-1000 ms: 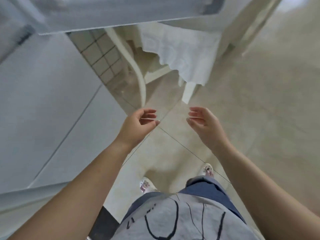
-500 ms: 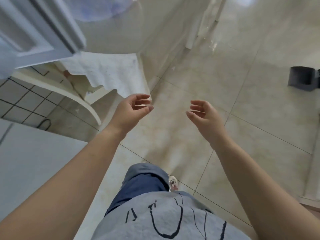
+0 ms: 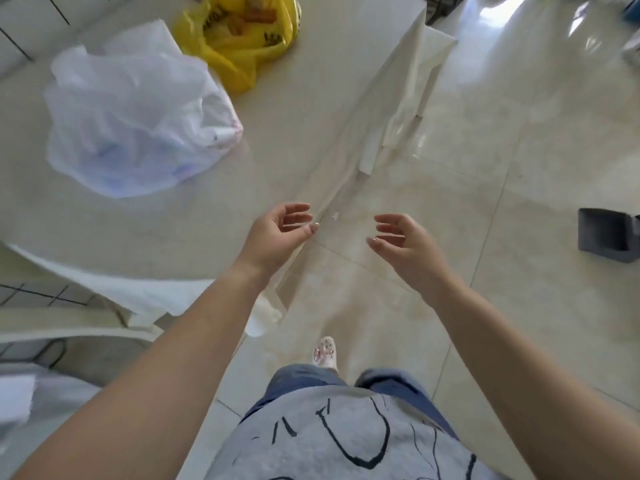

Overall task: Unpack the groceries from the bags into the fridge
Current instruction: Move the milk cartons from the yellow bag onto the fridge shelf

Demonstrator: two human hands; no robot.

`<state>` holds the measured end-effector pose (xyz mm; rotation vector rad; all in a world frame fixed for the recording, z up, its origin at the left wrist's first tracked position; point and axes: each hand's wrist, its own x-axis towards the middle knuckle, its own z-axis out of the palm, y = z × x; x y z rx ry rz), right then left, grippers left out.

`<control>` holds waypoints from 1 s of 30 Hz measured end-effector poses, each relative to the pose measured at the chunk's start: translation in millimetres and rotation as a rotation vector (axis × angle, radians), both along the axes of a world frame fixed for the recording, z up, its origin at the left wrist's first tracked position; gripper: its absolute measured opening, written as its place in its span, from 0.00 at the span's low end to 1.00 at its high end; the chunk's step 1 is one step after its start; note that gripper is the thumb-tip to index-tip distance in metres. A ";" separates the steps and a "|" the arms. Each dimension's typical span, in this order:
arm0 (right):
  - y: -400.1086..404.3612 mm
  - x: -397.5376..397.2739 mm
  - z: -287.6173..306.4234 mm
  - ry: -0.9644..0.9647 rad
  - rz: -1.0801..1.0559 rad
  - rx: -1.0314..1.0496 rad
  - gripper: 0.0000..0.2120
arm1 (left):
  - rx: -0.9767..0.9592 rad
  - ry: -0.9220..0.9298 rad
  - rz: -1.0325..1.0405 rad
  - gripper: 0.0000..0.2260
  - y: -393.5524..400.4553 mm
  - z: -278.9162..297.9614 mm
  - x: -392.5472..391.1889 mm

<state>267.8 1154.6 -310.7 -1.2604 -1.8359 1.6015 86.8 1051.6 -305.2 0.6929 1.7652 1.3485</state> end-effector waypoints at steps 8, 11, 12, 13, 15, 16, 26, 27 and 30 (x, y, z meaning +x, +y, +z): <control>154.7 -89.5 10.7 0.020 0.107 -0.003 0.13 | 0.001 0.009 0.153 0.11 125.5 4.5 -76.4; 215.6 -134.2 6.1 0.017 0.209 -0.012 0.14 | 0.000 0.000 0.270 0.11 171.3 -2.5 -106.2; 235.3 -148.4 5.6 0.010 0.258 0.003 0.15 | -0.003 -0.005 0.323 0.11 185.1 -3.9 -115.0; 255.7 -163.2 6.5 0.005 0.312 0.014 0.15 | -0.002 -0.005 0.379 0.11 198.6 -4.4 -123.7; 296.6 -193.1 11.2 -0.037 0.418 0.034 0.16 | -0.017 -0.007 0.481 0.10 223.3 -4.3 -140.0; 315.2 -208.1 14.4 -0.060 0.468 0.044 0.16 | -0.023 -0.013 0.529 0.10 233.6 -3.3 -147.3; 424.7 -375.7 33.9 -0.053 0.800 0.088 0.15 | 0.082 -0.059 0.848 0.09 311.6 4.5 -233.4; 431.5 -389.4 32.9 -0.048 0.804 0.087 0.14 | 0.086 -0.059 0.841 0.10 319.1 4.1 -245.0; 451.4 -425.3 29.8 -0.039 0.818 0.134 0.14 | 0.084 -0.037 0.820 0.09 340.3 3.9 -278.8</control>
